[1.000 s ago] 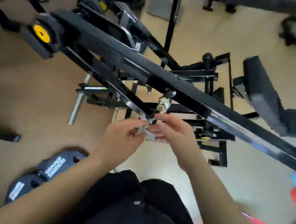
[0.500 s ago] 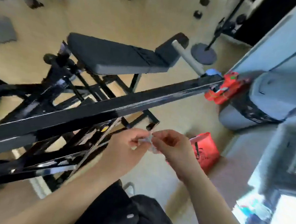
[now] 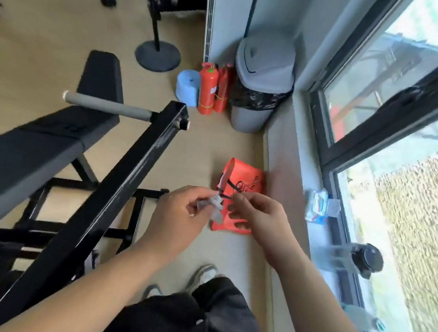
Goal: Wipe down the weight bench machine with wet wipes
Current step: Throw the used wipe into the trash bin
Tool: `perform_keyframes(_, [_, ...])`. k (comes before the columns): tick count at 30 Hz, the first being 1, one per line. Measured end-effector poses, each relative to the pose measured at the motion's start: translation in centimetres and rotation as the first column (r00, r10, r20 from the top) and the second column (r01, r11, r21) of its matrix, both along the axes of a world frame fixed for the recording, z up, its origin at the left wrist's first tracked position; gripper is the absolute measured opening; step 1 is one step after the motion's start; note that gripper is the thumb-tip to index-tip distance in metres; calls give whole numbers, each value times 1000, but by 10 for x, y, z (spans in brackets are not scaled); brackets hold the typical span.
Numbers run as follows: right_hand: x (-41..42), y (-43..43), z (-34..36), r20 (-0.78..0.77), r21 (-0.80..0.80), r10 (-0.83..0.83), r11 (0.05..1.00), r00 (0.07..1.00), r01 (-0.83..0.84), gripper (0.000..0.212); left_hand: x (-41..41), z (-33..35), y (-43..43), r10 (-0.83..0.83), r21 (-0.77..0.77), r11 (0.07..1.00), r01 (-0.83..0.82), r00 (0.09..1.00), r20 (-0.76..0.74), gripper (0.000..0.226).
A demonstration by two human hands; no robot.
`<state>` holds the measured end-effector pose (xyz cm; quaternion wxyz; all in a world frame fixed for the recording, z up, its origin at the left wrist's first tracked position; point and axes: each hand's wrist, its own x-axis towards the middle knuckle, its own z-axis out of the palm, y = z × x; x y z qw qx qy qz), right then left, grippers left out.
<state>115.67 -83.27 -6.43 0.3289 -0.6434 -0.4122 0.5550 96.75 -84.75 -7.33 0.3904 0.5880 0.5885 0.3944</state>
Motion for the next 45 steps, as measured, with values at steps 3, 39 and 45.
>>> perform_keyframes(3, [21, 29, -6, 32, 3, -60, 998, 998, 60, 20, 24, -8, 46, -60, -23, 998, 61, 998, 3, 34])
perform_keyframes(39, [175, 841, -117, 335, -149, -88, 978, 938, 145, 26, 190, -166, 904, -205, -263, 955, 136, 945, -255, 14])
perform_keyframes(45, [170, 937, -190, 349, -209, 32, 977, 936, 45, 39, 190, -233, 1000, -164, -278, 956, 88, 951, -264, 14])
